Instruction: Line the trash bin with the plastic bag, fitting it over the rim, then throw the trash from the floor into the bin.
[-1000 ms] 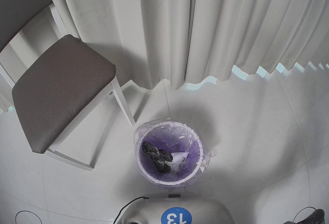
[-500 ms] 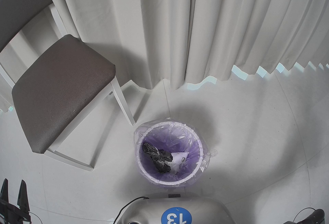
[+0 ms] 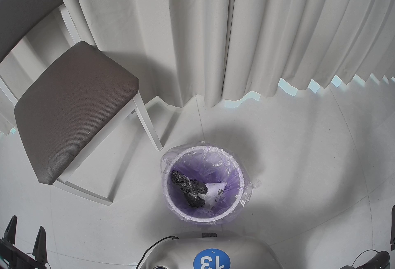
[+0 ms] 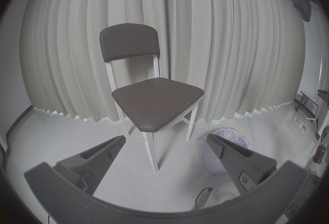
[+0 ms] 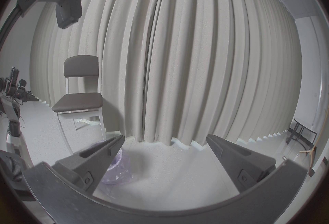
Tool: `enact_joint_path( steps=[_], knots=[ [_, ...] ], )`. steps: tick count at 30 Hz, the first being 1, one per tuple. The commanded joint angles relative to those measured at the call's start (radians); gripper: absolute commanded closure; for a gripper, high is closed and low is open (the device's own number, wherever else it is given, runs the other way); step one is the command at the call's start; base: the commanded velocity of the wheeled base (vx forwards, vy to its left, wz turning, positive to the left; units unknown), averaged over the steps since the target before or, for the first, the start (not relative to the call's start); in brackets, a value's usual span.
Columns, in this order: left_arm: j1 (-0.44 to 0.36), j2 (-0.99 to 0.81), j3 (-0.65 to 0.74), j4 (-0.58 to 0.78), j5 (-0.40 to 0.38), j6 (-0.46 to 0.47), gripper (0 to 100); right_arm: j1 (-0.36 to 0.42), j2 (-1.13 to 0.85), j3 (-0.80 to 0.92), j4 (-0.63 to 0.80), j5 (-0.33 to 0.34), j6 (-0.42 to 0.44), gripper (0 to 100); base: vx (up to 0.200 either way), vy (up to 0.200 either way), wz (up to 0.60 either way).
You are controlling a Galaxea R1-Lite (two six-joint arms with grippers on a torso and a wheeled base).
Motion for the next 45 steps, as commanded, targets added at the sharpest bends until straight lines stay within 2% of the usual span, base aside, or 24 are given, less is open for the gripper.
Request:
enact_joint_path(
  steps=[1,12,18,28,30,32,35,36,37,39,42,44,45],
  knots=[
    [0.001,-0.014,0.001,0.001,-0.001,0.002,0,0.000,-0.010,0.039,-0.002,-0.002,-0.001,0,0.000,0.000,0.00],
    [0.001,-0.013,0.003,-0.004,-0.006,0.000,0,0.000,-0.010,0.160,0.016,-0.007,0.009,0,0.000,0.000,0.00],
    [0.001,-0.013,0.003,-0.004,-0.009,0.000,0,0.000,-0.007,0.160,0.094,-0.016,0.092,0,0.000,0.000,0.00],
    [0.001,-0.013,0.003,-0.005,-0.007,-0.029,0,-0.001,-0.008,0.160,0.093,-0.074,0.177,0,0.000,0.000,0.00],
    [0.001,-0.014,0.006,-0.007,-0.007,-0.020,0,-0.001,-0.010,0.160,0.093,-0.076,0.164,0,0.000,0.000,0.00],
    [0.001,-0.014,0.004,-0.004,-0.015,0.023,0,-0.001,-0.010,0.160,0.091,-0.056,0.093,0,0.000,0.000,0.00],
    [0.001,-0.014,0.004,-0.002,-0.032,0.043,0,-0.001,-0.010,0.160,0.090,-0.042,0.078,0,0.000,0.000,0.00],
    [0.002,-0.014,0.007,-0.005,-0.030,0.012,0,-0.001,-0.008,0.160,0.091,-0.058,0.153,0,0.000,0.000,0.00],
    [0.002,-0.013,0.004,-0.001,-0.030,-0.005,0,-0.001,-0.008,0.160,0.090,-0.070,0.193,0,0.000,0.000,0.00],
    [0.002,-0.013,0.001,0.002,-0.024,-0.028,0,-0.001,-0.010,0.160,0.088,-0.107,0.220,0,0.000,0.000,0.00],
    [0.002,-0.014,0.017,-0.024,-0.018,-0.011,0,-0.003,-0.008,0.160,0.094,-0.113,0.153,0,0.000,0.000,0.00],
    [0.002,-0.014,0.018,-0.033,-0.033,0.046,0,-0.003,-0.008,0.160,0.091,-0.084,0.090,0,0.000,0.000,0.00],
    [0.002,-0.014,0.017,-0.025,-0.037,0.043,0,-0.003,-0.008,0.160,0.093,-0.079,0.104,0,0.000,0.000,0.00]
  ],
)
